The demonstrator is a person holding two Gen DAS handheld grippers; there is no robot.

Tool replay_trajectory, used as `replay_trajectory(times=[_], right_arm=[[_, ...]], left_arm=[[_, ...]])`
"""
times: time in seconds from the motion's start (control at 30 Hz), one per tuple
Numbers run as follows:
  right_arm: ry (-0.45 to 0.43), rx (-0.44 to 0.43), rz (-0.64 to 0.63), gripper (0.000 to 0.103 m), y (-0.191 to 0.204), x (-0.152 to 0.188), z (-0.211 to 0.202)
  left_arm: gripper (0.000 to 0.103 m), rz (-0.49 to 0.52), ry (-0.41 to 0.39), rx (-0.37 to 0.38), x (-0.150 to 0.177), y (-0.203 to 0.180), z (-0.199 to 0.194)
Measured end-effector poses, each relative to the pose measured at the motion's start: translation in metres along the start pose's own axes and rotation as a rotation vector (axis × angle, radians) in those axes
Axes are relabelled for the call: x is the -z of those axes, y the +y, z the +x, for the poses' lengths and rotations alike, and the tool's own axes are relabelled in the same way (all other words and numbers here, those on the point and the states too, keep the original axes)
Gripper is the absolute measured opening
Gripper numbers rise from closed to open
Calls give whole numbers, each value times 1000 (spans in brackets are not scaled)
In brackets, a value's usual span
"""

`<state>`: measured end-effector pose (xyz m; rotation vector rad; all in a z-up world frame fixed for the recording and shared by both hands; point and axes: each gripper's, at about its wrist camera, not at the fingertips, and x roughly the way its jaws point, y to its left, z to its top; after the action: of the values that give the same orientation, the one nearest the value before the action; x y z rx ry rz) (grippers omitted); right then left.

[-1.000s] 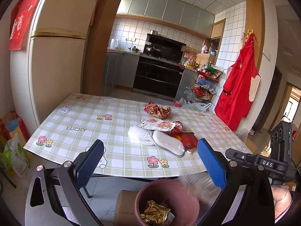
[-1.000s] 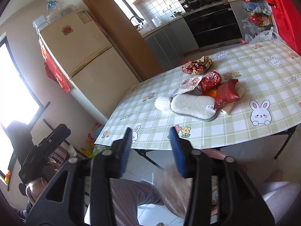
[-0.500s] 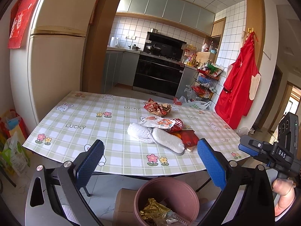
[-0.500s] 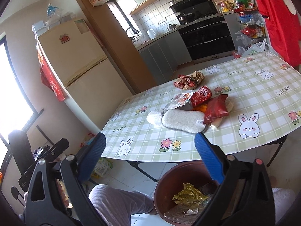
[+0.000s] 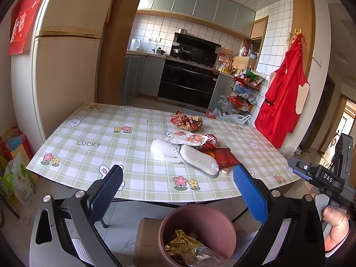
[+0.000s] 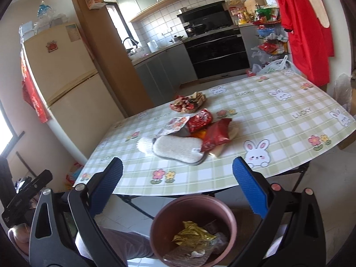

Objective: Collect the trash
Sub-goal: 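Move both tools back toward the trash on the table, then grasp the white foam mesh sleeve with the left tool and lift it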

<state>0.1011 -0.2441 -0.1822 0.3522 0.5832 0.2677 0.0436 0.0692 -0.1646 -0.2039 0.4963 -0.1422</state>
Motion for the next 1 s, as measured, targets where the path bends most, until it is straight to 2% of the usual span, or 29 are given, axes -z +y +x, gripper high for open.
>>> replay_trajectory(times=[0.43, 0.57, 0.73, 0.87, 0.93, 1.0], right_arm=[[7, 189, -14, 97, -42, -7, 21], [19, 235, -8, 98, -55, -8, 34], [42, 246, 5, 98, -73, -8, 57], [66, 260, 10, 98, -84, -7, 79], [63, 261, -1, 98, -86, -6, 87], [76, 253, -3, 98, -89, -6, 97]], left_arm=[[97, -15, 71, -25, 1, 14, 41], [97, -44, 119, -8, -1, 22, 67], [97, -97, 184, 16, -5, 33, 114], [97, -179, 218, 19, -15, 47, 168], [97, -278, 245, 47, -21, 60, 203], [91, -367, 275, 83, -24, 72, 233]])
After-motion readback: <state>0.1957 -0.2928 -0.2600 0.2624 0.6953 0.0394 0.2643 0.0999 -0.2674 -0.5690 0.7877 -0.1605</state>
